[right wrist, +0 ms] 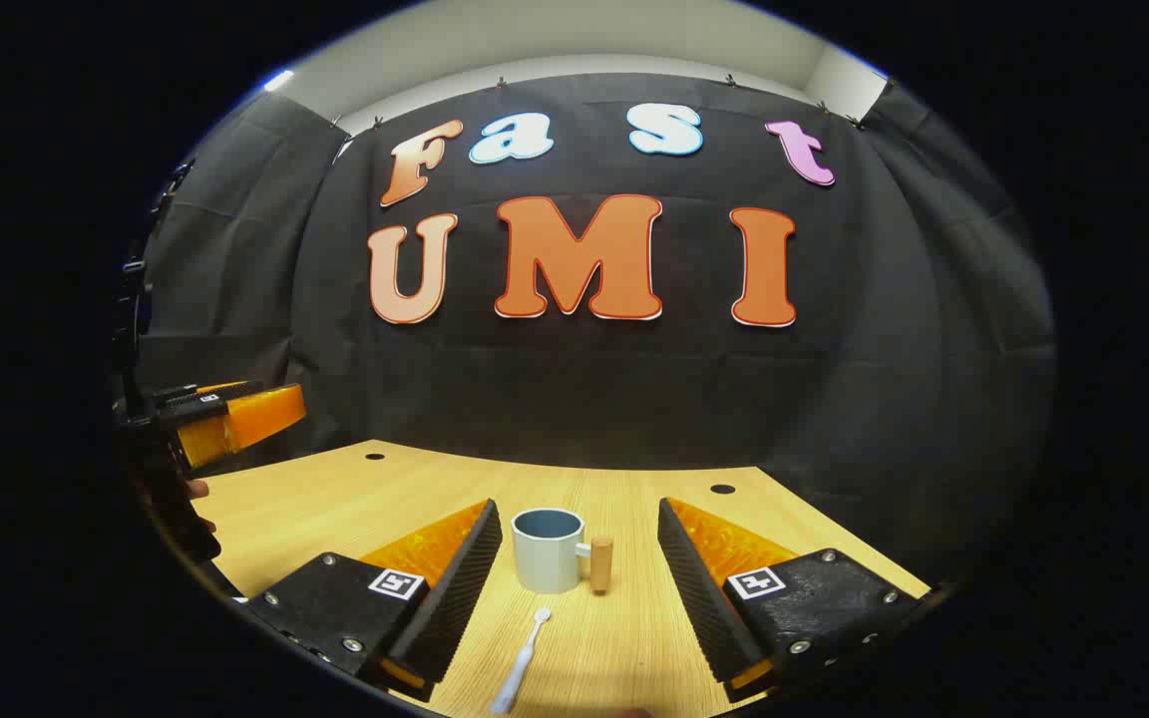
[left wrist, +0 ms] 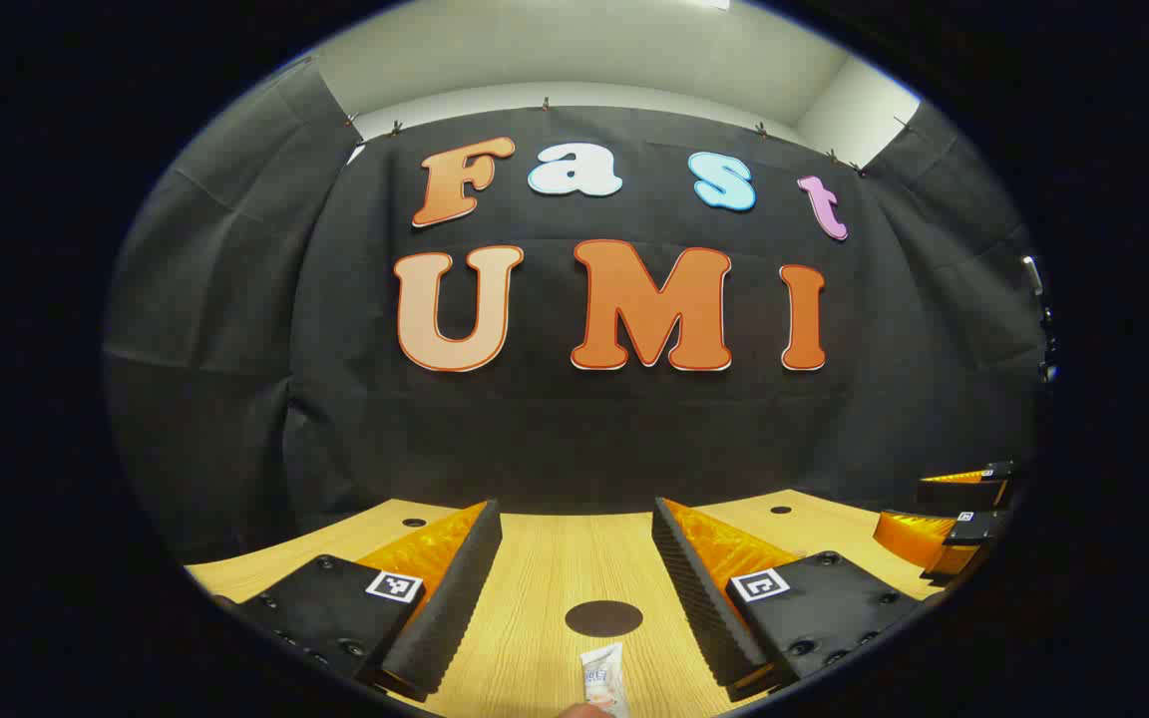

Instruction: Put the toothbrush and toothpaste on the desktop into the cup, then pick up the cup and place it on the coaster on the desktop.

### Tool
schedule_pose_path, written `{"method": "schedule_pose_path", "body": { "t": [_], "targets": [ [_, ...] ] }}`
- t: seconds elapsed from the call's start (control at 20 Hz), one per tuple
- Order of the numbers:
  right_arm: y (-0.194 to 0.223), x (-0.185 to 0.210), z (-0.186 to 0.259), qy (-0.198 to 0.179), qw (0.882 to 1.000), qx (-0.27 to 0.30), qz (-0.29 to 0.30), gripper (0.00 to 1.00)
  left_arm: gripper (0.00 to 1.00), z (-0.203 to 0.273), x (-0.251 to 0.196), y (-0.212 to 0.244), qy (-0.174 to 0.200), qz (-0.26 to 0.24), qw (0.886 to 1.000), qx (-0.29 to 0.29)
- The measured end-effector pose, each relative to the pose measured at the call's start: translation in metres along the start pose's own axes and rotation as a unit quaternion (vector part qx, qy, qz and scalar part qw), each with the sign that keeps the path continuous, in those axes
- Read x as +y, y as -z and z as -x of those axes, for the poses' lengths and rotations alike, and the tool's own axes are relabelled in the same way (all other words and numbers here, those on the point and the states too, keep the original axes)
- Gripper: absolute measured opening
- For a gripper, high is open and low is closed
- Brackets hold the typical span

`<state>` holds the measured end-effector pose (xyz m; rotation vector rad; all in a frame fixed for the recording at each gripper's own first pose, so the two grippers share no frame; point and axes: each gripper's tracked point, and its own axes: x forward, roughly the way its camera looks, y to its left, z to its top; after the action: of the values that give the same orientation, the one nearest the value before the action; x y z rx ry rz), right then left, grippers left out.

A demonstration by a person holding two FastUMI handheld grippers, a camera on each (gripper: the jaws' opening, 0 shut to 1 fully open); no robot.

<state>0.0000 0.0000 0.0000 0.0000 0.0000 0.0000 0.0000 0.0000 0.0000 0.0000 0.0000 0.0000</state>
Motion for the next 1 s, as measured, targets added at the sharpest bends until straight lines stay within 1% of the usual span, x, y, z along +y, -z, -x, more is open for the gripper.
{"method": "schedule_pose_path", "body": {
  "t": [0.1,0.15,0.25,0.3,0.35,0.4,0.8,0.95,1.0],
  "targets": [
    [0.004,0.002,-0.001,-0.002,1.000,0.005,0.005,0.95,0.96,0.000,0.002,0.000,-0.001,-0.002,1.000,-0.002],
    [0.006,0.003,0.001,-0.004,1.000,0.010,0.003,0.95,0.97,0.001,0.003,-0.002,-0.004,-0.005,1.000,-0.004],
    [0.007,0.005,-0.001,-0.008,1.000,0.013,-0.005,0.95,0.96,0.002,0.004,-0.003,-0.003,-0.006,1.000,-0.007],
    [0.007,0.007,0.000,-0.010,1.000,0.013,-0.008,0.95,0.98,0.003,0.005,-0.003,-0.004,-0.011,1.000,-0.008],
    [0.007,0.008,0.000,-0.011,1.000,0.012,-0.008,0.95,0.96,0.004,0.004,-0.005,-0.004,-0.013,1.000,-0.010],
    [0.008,0.008,-0.001,-0.012,1.000,0.012,-0.007,0.95,0.98,0.005,0.003,-0.006,-0.002,-0.013,1.000,-0.012],
    [0.009,0.021,-0.001,-0.024,1.000,0.012,0.003,0.95,0.96,0.006,-0.002,-0.007,0.005,-0.015,1.000,-0.010],
    [0.009,0.025,-0.001,-0.028,1.000,0.014,0.002,0.95,0.96,0.005,-0.006,-0.008,0.008,-0.015,1.000,-0.007],
    [0.009,0.026,-0.001,-0.029,0.999,0.016,0.001,0.95,0.98,0.006,-0.007,-0.006,0.011,-0.016,1.000,-0.005]
  ]
}}
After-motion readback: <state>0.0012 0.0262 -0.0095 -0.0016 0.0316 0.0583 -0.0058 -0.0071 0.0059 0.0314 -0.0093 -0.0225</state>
